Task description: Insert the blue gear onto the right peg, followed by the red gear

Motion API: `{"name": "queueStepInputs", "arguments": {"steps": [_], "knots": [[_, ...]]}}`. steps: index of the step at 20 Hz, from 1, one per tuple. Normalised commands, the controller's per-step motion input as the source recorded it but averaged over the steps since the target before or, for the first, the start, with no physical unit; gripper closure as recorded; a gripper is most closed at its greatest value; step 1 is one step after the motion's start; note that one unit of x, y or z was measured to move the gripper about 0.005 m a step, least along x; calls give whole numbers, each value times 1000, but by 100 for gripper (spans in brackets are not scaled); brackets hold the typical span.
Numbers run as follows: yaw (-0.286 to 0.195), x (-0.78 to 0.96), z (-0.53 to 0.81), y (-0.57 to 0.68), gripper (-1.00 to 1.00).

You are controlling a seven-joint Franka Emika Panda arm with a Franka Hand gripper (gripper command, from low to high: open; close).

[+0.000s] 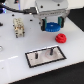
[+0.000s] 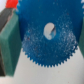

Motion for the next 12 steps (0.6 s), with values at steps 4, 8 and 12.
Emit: {"name": "queueStepInputs", "arguments": {"steps": [4,8,12], "knots": [[0,823,278,-129,100],[0,792,120,-182,100],[0,748,17,-194,100]]}}
